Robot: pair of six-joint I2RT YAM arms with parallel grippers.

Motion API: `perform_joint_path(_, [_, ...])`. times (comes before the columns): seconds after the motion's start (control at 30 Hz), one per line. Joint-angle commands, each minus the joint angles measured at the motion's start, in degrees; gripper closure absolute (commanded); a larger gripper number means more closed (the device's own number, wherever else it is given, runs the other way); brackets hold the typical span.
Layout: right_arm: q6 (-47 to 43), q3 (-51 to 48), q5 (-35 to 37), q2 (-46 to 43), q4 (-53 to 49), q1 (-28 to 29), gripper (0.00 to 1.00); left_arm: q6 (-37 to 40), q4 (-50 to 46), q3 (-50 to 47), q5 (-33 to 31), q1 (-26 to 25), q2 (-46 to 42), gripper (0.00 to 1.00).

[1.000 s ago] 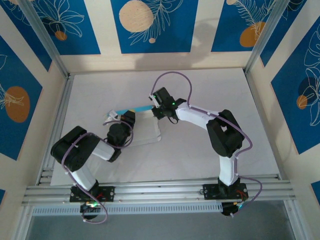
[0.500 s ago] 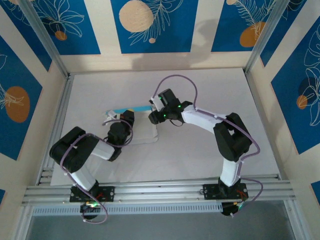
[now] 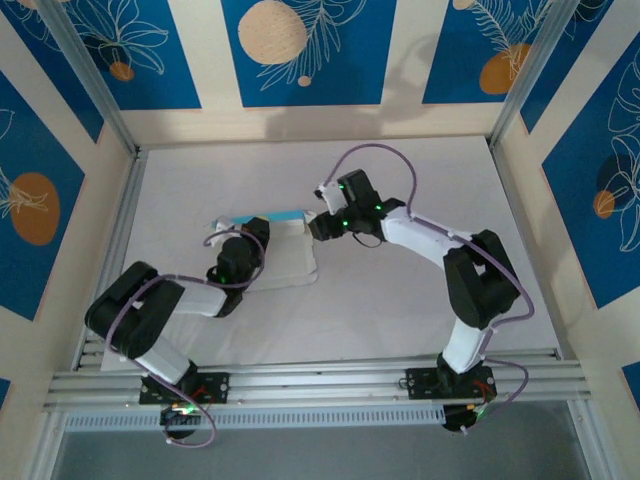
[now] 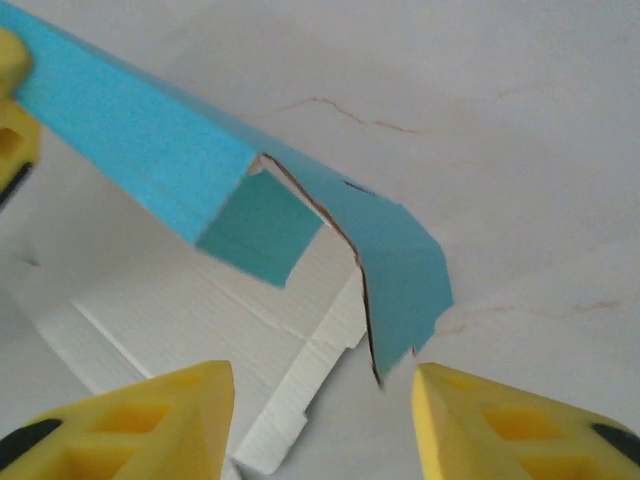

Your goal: Fold the paper box

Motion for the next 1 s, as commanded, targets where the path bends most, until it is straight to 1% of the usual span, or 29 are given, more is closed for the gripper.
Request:
perform_joint_path(0.0, [9.6,-4.3,-9.9,-4.8,9.8,-4.9,0.53,0.4,-8.5,1.6,0.4,0.0,-1.3,0.94])
perform_joint_path(0.07, [12.5,-4.9,-11.6,-4.5,10.5,-6.3,0.57,-0.5,-10.9,2.4,1.0,0.3,-1.7,0.93])
perform_joint_path(0.1, [12.3,-3.8,-10.9,-3.6,8.1,-6.4,0.60,-0.9,-12.2,3.0,1.1,0.4,-1.9,0.93])
perform_joint_path(0.17, [9.2,-1.3,-7.1,-1.8,2.6,-5.6,0.65,-1.0,-13.7,4.0,1.3,0.5,-2.5,0.93])
perform_joint_path(0.2, [7.5,-0.7,-4.9,-1.3,1.1,-4.9,0.66,-0.9,-14.8,4.6,1.3,0.7,-2.9,0.94])
perform_joint_path(0.23, [6.0,-0.5,-3.3,-1.1,0.3,-4.3,0.66,-0.9,-15.8,5.2,1.2,0.8,-3.4,0.94])
perform_joint_path(0.3, [2.3,-0.2,0.4,-0.5,-1.0,-2.4,0.59,-0.5,-18.7,6.5,1.1,0.8,-4.4,0.94])
perform_joint_path(0.4, [-1.1,0.7,2.3,1.4,-1.6,-0.5,0.51,-0.4,-20.4,7.7,1.3,0.8,-4.7,0.94])
perform_joint_path(0.47, [-2.1,2.3,3.7,3.3,-2.3,0.5,0.50,-0.9,-20.5,8.0,1.3,0.8,-4.4,0.94])
perform_joint_path(0.6, [-2.5,5.9,7.2,7.6,-3.2,1.5,0.50,-1.5,-21.2,8.4,1.6,0.8,-4.3,0.94])
perform_joint_path(0.67, [-1.5,7.8,8.5,9.3,-4.1,1.3,0.55,-1.7,-21.5,8.2,1.6,0.8,-4.3,0.95])
perform_joint_path(0.77, [0.9,11.0,8.6,11.0,-7.0,1.4,0.66,-2.0,-21.9,7.9,1.3,0.8,-4.4,0.95])
perform_joint_path(0.97, [6.1,11.2,5.0,10.3,-8.1,2.3,0.86,-2.6,-21.2,7.2,1.3,0.7,-3.6,0.97])
